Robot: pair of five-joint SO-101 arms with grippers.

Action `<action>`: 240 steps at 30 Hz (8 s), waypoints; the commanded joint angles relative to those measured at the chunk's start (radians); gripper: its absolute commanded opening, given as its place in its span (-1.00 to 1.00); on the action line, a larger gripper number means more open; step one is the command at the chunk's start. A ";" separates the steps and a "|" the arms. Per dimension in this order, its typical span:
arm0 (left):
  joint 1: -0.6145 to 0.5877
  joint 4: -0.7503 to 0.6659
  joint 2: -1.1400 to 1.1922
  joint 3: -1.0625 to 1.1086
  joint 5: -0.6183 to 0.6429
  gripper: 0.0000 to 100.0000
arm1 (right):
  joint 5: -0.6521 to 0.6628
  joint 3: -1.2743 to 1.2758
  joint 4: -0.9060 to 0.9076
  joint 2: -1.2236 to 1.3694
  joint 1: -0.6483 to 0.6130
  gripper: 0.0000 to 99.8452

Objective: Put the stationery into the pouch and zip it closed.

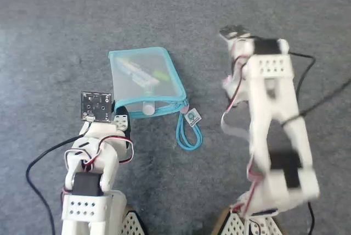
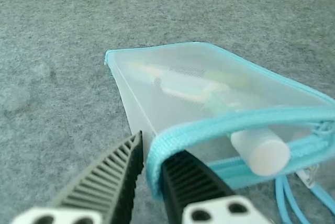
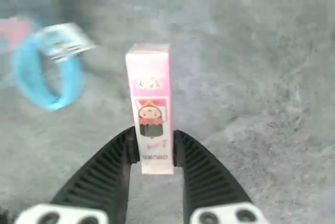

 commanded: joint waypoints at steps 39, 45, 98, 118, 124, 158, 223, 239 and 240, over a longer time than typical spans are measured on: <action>0.011 -0.038 -0.034 -0.012 -0.037 -0.97 | -0.129 -0.482 0.051 0.251 -0.443 -0.98; 0.011 -0.038 -0.034 -0.010 -0.037 -0.97 | -0.124 -0.500 0.001 0.314 -0.463 -0.98; 0.296 0.020 -0.034 0.018 -0.167 -0.97 | -0.140 -0.476 0.145 0.344 -0.446 -0.99; 0.296 0.014 -0.034 0.027 -0.166 -0.97 | -0.107 -0.170 0.142 0.211 -0.122 -0.99; 0.296 0.015 -0.034 0.027 -0.167 -0.97 | -0.118 -0.080 0.142 0.021 -0.263 -0.99; 0.296 0.018 -0.034 0.027 -0.167 -0.97 | -0.264 -0.347 -0.065 0.222 -0.367 -0.86; -0.097 -0.078 -0.029 -0.007 -0.035 -0.97 | -0.400 1.023 -0.765 -0.495 -0.280 -0.62; -0.091 -0.083 -0.034 0.010 -0.035 -0.97 | -0.400 1.023 -0.783 -0.495 -0.288 -0.62; -0.091 -0.083 -0.034 0.010 -0.035 -0.97 | -0.400 1.023 -0.803 -0.496 -0.288 -0.62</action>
